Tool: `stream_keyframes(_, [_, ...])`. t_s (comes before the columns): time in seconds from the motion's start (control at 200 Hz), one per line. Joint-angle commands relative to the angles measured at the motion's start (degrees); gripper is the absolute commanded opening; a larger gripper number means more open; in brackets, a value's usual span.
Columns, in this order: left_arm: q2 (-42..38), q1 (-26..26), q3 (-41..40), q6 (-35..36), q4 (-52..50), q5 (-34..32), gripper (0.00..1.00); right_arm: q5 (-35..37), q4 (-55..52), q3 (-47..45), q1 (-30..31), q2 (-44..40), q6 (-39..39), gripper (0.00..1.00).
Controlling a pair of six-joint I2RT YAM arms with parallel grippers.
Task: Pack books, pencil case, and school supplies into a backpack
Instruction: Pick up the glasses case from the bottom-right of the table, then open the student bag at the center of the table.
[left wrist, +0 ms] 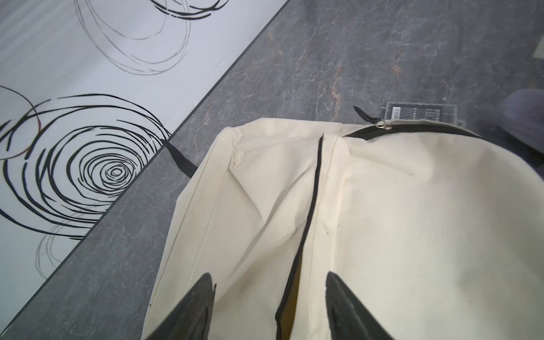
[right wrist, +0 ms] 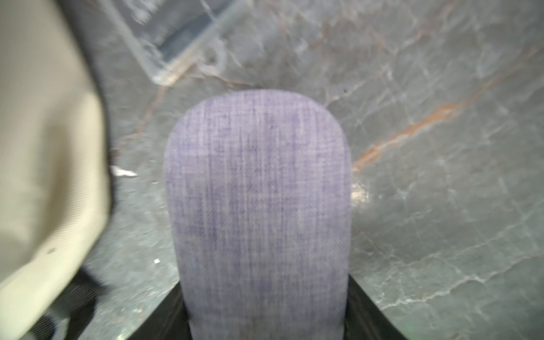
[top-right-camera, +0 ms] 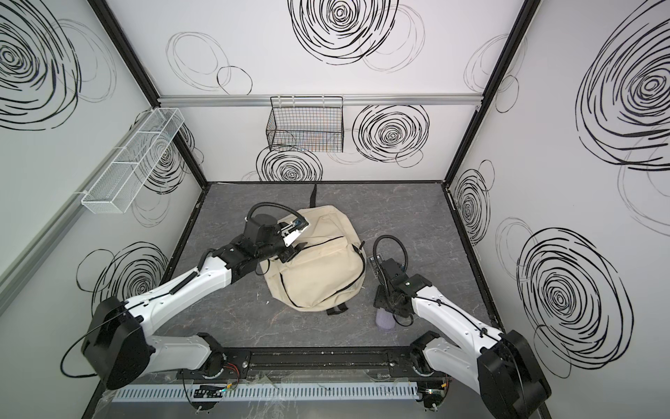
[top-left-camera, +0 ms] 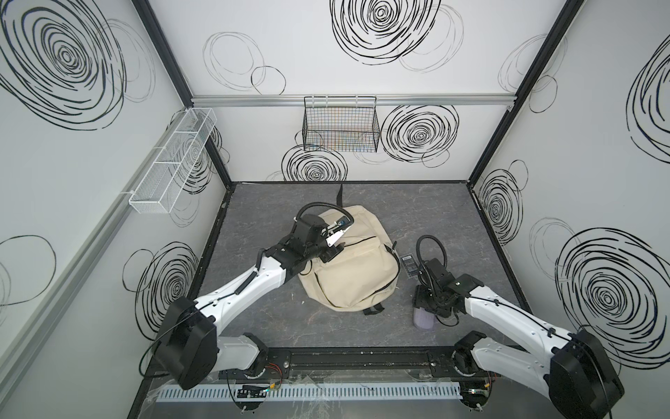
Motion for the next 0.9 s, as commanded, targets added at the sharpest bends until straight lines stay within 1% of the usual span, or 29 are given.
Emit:
stream_keyframes(0.0, [3.92, 0.13, 4.43, -0.94, -4.84, 1.83, 0.64, -0.79, 0.98, 3.56, -0.42, -2.08, -2.41, 0.44])
stream_keyframes(0.035, [5.07, -0.10, 5.25, -0.79, -5.60, 2.98, 0.66, -1.14, 1.00, 4.17, -0.44, -2.29, -2.44, 0.40])
stream_keyframes(0.115, [7.88, -0.88, 7.37, 0.24, -7.95, 5.14, 0.67, -1.91, 0.84, 5.40, -0.44, -2.76, -2.07, 0.38])
stream_keyframes(0.21, [10.90, -1.76, 9.16, 0.53, -8.11, 3.69, 0.66, -2.90, 1.63, 6.10, -0.36, -3.66, -1.98, 0.38])
stream_keyframes(0.27, [12.46, -1.94, 10.17, -0.43, -7.12, 1.31, 0.64, -3.41, 2.50, 5.95, -0.36, -4.34, -2.05, 0.38])
stream_keyframes(0.385, [14.93, -2.18, 12.28, -0.07, -7.98, 1.60, 0.64, -4.08, 3.19, 5.93, -0.32, -4.83, -2.20, 0.38])
stream_keyframes(0.42, [15.49, -2.26, 12.77, 0.10, -8.25, 1.87, 0.65, -4.16, 3.34, 6.06, -0.29, -4.87, -2.18, 0.38])
stream_keyframes(0.475, [16.17, -2.50, 12.94, 0.15, -7.80, 2.39, 0.69, -4.23, 3.66, 6.09, -0.35, -4.85, -2.51, 0.38])
stream_keyframes(0.54, [16.98, -2.68, 12.98, -0.13, -6.79, 2.19, 0.70, -4.51, 4.28, 6.50, -0.34, -4.59, -2.84, 0.38])
stream_keyframes(0.645, [19.24, -3.25, 13.89, 0.17, -6.46, -0.09, 0.65, -5.10, 5.16, 7.67, -0.37, -3.84, -3.55, 0.38])
stream_keyframes(0.725, [21.23, -3.81, 14.88, 1.80, -6.57, -2.28, 0.63, -4.75, 5.29, 9.07, -0.40, -3.00, -4.26, 0.38])
stream_keyframes(0.82, [22.80, -3.92, 16.37, 2.33, -5.73, -6.06, 0.57, -4.63, 5.53, 11.02, -0.40, -2.02, -4.87, 0.38])
stream_keyframes(0.87, [23.21, -3.84, 17.13, 2.80, -5.52, -6.92, 0.52, -4.93, 5.59, 11.89, -0.41, -1.56, -5.03, 0.38])
stream_keyframes(0.895, [23.29, -3.70, 17.43, 2.92, -5.37, -7.23, 0.46, -5.04, 5.59, 12.39, -0.38, -1.39, -5.14, 0.38])
